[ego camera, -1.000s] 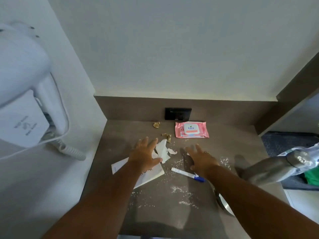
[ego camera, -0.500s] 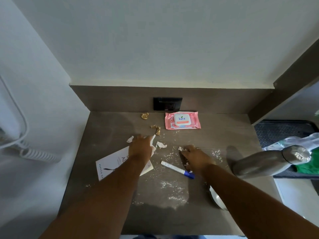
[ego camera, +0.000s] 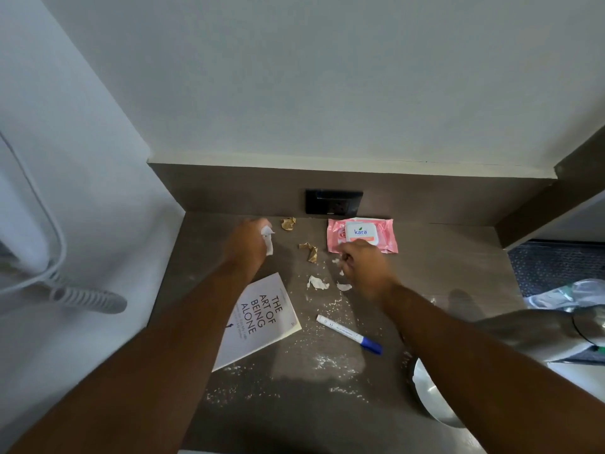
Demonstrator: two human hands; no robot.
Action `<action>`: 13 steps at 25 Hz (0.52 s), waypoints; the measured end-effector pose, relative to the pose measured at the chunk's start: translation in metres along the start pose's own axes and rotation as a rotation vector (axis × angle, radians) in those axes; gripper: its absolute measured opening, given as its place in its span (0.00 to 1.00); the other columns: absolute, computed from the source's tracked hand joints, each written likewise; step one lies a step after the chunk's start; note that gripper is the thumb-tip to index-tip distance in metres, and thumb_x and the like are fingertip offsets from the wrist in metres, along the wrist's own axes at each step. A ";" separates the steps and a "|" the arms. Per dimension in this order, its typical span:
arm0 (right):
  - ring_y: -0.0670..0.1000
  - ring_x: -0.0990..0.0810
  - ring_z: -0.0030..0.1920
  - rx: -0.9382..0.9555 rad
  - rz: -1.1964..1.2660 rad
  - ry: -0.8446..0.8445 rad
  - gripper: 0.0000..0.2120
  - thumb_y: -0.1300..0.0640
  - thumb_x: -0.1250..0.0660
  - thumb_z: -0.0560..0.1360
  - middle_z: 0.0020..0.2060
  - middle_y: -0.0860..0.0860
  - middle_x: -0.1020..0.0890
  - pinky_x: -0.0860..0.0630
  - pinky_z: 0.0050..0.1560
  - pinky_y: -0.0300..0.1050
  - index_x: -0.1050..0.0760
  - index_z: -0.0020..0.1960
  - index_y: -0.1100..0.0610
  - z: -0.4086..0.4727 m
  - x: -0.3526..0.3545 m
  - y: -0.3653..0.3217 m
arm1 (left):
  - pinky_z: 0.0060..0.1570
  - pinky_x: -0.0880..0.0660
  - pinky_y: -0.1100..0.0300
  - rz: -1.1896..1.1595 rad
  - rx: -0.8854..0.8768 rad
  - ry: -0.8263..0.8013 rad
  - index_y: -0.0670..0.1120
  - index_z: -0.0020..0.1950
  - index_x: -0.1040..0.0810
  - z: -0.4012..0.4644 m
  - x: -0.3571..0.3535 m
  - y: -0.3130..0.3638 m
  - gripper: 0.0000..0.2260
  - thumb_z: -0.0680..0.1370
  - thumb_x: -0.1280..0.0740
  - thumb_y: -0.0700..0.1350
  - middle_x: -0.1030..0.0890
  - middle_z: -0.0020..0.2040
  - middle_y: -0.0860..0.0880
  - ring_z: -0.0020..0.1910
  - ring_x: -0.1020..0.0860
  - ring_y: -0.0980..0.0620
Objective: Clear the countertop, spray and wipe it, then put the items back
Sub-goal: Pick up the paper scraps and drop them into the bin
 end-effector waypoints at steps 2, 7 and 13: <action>0.54 0.21 0.52 0.046 -0.016 -0.008 0.15 0.58 0.34 0.78 0.56 0.55 0.21 0.25 0.50 0.45 0.23 0.64 0.53 0.026 0.000 -0.020 | 0.57 0.23 0.49 0.070 -0.032 -0.113 0.46 0.68 0.26 0.017 -0.001 0.006 0.19 0.77 0.32 0.38 0.22 0.62 0.41 0.59 0.22 0.42; 0.60 0.23 0.60 0.268 -0.321 -0.218 0.20 0.58 0.34 0.77 0.63 0.55 0.25 0.22 0.56 0.53 0.28 0.69 0.49 0.055 -0.042 -0.052 | 0.57 0.25 0.51 0.171 -0.240 -0.356 0.46 0.72 0.31 0.046 -0.032 0.036 0.23 0.77 0.36 0.36 0.31 0.67 0.39 0.60 0.25 0.39; 0.59 0.22 0.56 0.260 -0.409 -0.251 0.12 0.60 0.33 0.77 0.57 0.55 0.24 0.20 0.50 0.51 0.24 0.60 0.55 0.062 -0.077 -0.041 | 0.67 0.31 0.47 0.377 -0.313 -0.330 0.42 0.71 0.29 0.062 -0.077 0.021 0.20 0.79 0.35 0.40 0.30 0.69 0.39 0.67 0.29 0.39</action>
Point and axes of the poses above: each hand's wrist, its own z-axis towards the middle knuckle, its own x-axis out of the back of the hand, y = z × x, the point moved 6 cm from there along z, towards the middle knuckle
